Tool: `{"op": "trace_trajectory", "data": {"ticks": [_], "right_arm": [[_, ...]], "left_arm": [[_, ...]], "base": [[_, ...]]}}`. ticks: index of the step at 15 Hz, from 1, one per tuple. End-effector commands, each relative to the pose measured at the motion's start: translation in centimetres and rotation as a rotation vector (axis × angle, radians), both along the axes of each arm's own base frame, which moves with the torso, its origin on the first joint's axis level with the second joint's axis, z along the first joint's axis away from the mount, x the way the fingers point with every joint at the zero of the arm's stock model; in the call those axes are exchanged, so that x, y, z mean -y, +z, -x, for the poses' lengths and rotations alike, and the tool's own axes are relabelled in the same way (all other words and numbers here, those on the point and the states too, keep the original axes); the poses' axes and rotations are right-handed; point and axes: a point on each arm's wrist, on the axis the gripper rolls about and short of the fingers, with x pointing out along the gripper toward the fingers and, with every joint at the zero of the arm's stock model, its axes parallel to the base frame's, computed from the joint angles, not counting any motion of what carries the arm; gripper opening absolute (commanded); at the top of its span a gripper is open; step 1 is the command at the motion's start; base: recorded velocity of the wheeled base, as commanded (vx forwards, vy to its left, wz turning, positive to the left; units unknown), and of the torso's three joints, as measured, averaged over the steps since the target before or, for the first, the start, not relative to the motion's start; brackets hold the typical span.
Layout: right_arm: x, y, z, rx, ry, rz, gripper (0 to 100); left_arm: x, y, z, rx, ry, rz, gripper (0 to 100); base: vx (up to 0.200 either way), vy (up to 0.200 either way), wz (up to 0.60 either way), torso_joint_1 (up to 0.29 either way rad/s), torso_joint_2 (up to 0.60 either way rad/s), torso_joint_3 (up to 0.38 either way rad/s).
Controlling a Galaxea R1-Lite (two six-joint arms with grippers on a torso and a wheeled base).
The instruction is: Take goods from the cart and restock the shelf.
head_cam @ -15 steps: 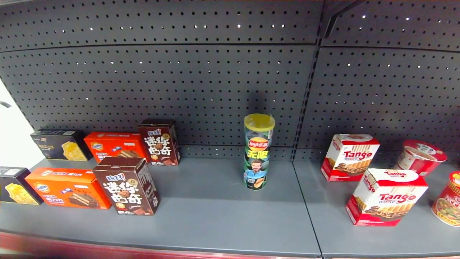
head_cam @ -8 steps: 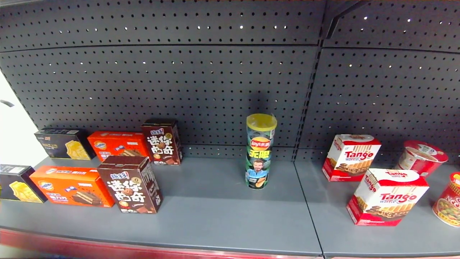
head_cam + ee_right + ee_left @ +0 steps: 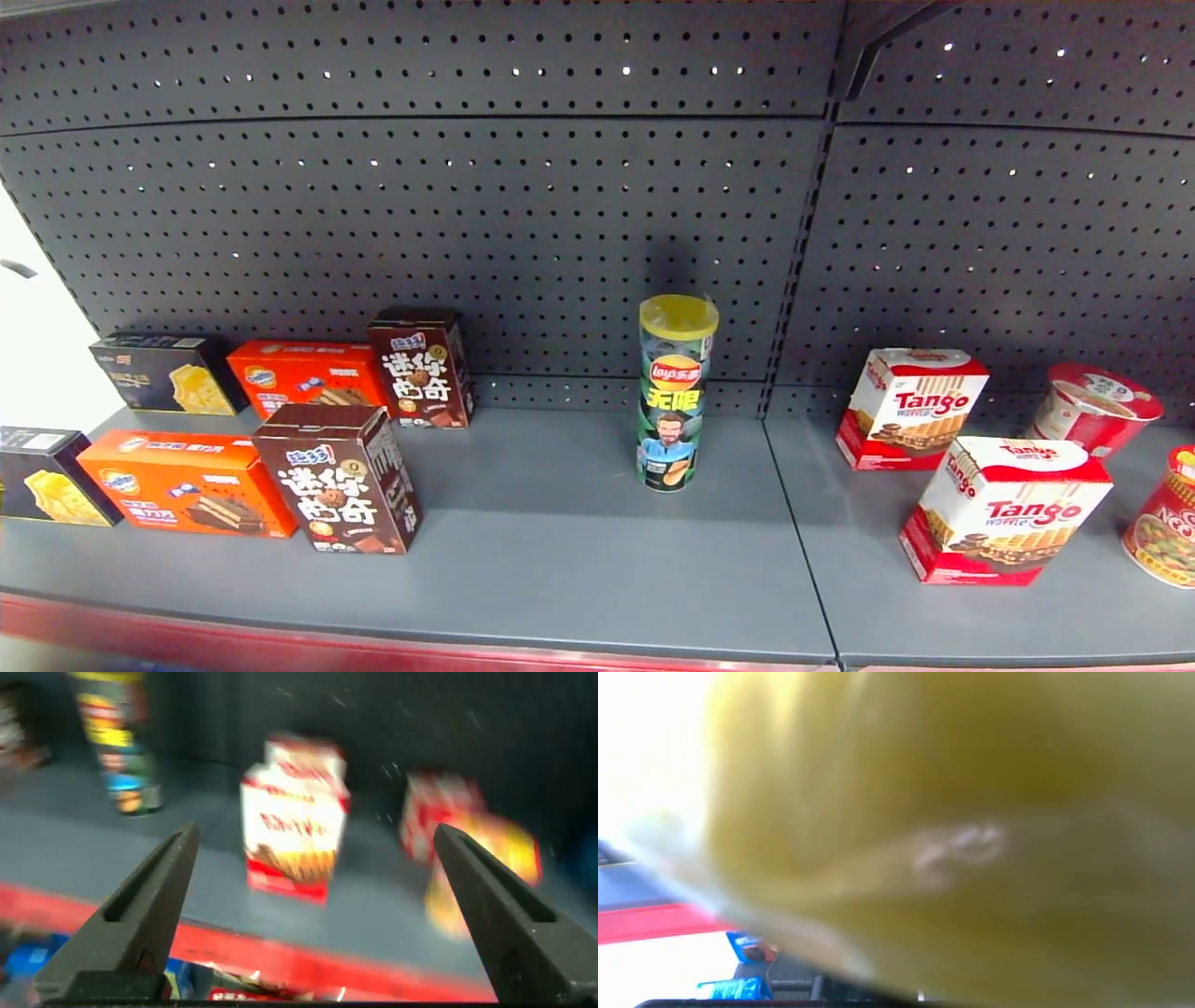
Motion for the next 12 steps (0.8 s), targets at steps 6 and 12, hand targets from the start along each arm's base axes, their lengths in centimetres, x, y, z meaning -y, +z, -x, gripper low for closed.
{"op": "trace_trajectory", "data": {"ticks": [6,12], "right_arm": [[-1.7,7.2,-7.6,-0.189,0.322,0.108,100],[-6.2,7.3,-13.4,-0.311,0.550,0.159,100]], "left_arm": [[0.0,-0.7,-0.3,-0.025,0.010,0.004,0],[-0.1,-1.1,-0.4,-0.041,0.007,0.023,0]], "base": [[0.000,0.000,0.00,0.000,0.00,0.000],[0.000,0.000,0.00,0.000,0.00,0.000]]}}
